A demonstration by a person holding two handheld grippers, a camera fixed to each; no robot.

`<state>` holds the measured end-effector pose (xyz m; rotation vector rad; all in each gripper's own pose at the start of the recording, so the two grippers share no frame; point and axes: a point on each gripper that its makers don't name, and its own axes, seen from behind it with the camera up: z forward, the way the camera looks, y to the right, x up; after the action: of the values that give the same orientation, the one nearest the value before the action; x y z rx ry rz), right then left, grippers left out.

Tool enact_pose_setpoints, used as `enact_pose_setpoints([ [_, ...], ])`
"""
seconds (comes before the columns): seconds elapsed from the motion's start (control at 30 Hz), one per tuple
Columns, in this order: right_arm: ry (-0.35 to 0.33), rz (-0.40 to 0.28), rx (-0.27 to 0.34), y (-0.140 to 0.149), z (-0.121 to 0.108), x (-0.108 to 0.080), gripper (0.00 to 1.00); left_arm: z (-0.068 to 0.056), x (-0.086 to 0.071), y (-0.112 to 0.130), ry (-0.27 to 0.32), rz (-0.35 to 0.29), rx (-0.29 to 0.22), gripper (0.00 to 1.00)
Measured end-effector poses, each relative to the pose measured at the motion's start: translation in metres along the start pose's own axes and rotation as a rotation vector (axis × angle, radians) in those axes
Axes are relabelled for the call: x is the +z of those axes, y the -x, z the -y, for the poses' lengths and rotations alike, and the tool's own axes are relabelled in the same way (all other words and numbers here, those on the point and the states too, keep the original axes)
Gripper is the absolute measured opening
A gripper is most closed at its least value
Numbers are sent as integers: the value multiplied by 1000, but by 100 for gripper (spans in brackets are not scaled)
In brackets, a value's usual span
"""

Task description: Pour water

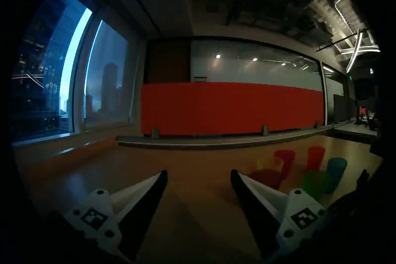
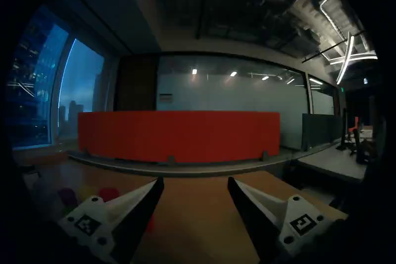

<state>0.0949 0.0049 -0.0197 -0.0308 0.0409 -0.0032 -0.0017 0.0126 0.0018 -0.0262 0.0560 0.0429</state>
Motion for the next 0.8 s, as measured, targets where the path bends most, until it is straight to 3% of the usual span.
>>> enact_pose_setpoints([
  [0.3,-30,-21,-10,-2,10,-9,100,0,0,0,-1,0,0,94],
  [0.6,-46,-47,-60,-1,17,-13,100,0,0,0,-1,1,0,94],
  [0.8,-50,-59,-63,13,22,-12,100,0,-1,0,-1,1,1,94],
])
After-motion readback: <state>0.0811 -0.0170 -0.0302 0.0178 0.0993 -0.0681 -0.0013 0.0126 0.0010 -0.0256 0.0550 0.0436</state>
